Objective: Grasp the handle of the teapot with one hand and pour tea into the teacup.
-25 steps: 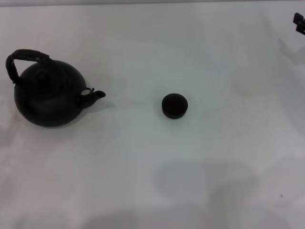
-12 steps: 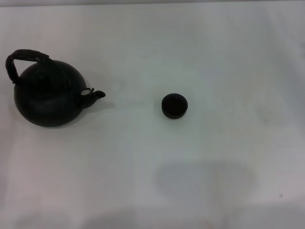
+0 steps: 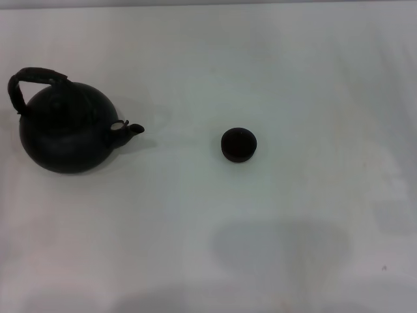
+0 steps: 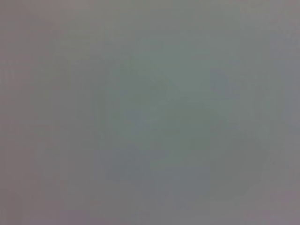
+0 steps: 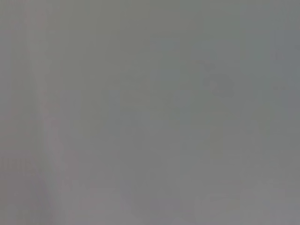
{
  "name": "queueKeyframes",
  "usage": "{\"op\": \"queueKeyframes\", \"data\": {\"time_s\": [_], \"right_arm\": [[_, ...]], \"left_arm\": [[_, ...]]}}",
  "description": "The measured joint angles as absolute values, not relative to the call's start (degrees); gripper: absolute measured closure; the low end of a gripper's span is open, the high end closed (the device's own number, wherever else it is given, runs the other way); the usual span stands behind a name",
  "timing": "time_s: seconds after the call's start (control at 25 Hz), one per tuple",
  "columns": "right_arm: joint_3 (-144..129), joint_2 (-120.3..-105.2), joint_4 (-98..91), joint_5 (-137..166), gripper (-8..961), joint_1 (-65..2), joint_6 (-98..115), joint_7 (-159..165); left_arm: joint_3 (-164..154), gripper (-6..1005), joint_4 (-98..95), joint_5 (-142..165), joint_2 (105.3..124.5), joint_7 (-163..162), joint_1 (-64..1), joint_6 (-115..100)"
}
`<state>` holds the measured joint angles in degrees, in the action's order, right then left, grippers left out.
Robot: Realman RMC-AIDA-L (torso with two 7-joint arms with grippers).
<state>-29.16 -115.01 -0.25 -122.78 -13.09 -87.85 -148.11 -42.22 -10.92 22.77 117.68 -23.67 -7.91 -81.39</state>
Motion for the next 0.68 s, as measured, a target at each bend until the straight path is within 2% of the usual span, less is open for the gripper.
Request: {"op": "queueKeyframes", "data": {"time_s": [0.44, 0.68], "right_arm": [[-25.69, -115.20, 6.55, -122.96, 95, -12.10, -85.07, -158.95], [-23.88, -115.21, 1.59, -122.97, 95, -13.13, -78.26, -160.75]], "left_arm": [[-42.17, 453, -15.18, 23.33, 116.90, -20.69, -9.51, -78.27], [-42.18, 453, -14.64, 22.88, 118.09, -21.42, -9.52, -75.60]]}}
